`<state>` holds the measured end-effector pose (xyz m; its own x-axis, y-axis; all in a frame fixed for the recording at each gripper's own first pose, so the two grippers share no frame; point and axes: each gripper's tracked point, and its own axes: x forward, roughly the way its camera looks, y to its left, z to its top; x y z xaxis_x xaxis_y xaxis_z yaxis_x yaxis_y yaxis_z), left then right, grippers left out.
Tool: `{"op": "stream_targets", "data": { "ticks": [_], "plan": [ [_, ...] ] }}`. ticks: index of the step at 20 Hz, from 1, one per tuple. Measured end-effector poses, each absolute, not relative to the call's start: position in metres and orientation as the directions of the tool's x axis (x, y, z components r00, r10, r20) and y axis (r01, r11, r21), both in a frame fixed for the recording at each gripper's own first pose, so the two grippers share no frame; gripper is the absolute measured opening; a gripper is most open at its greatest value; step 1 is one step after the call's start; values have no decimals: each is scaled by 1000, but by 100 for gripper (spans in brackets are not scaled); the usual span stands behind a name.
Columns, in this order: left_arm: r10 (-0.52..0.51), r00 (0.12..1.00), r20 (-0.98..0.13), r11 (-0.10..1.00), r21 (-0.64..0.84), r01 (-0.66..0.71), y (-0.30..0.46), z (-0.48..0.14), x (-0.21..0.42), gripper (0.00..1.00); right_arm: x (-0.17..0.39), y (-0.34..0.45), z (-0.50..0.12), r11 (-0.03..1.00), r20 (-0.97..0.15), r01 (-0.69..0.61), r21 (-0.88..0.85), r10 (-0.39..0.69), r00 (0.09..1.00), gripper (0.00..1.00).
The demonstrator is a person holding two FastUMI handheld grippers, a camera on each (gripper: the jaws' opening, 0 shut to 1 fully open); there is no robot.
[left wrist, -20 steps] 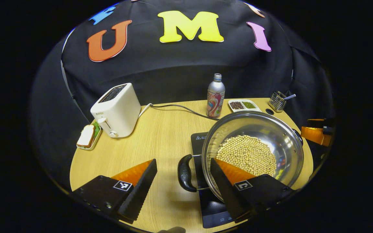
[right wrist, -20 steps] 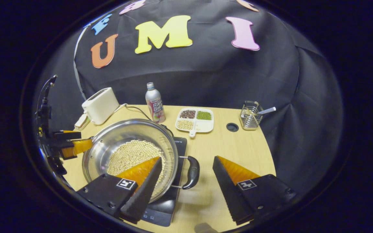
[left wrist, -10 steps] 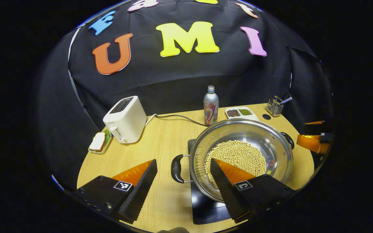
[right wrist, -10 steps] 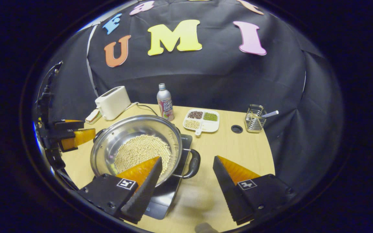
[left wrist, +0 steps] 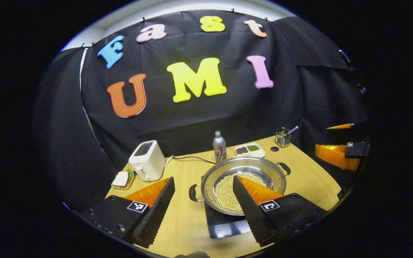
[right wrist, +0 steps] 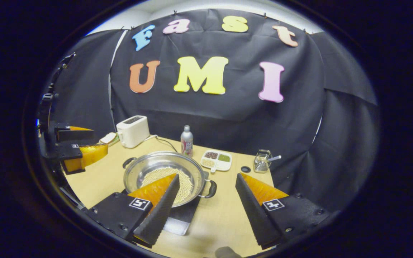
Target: First push the handle of the pot to place it horizontally, then grasp the pot with both hands and set it on the induction cooktop.
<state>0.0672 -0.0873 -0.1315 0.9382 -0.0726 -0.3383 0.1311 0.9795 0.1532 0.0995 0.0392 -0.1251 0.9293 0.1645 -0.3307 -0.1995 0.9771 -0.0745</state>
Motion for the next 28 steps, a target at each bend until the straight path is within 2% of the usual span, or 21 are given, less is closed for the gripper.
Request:
{"op": "stream_targets", "data": {
  "ticks": [5,12,15,21,28],
  "plan": [
    [-80,980,-184,980,163,110,-60,-65,5,97,42,54,-57,982,-197,-157,-101,135,971,99],
    [-61,997,-57,997,47,63,-6,-3,-61,96,-42,71,19,991,-33,-119,-68,117,993,100],
    [-29,999,-17,999,35,30,15,13,-82,96,-65,73,31,993,-15,-119,-10,119,993,100],
    [17,1000,-9,1000,-7,-17,33,17,-101,97,-85,58,37,996,6,-81,47,81,997,100],
    [-25,1000,-8,999,-21,25,19,23,-100,96,-95,45,33,996,-2,-54,64,54,999,100]
  ]
}}
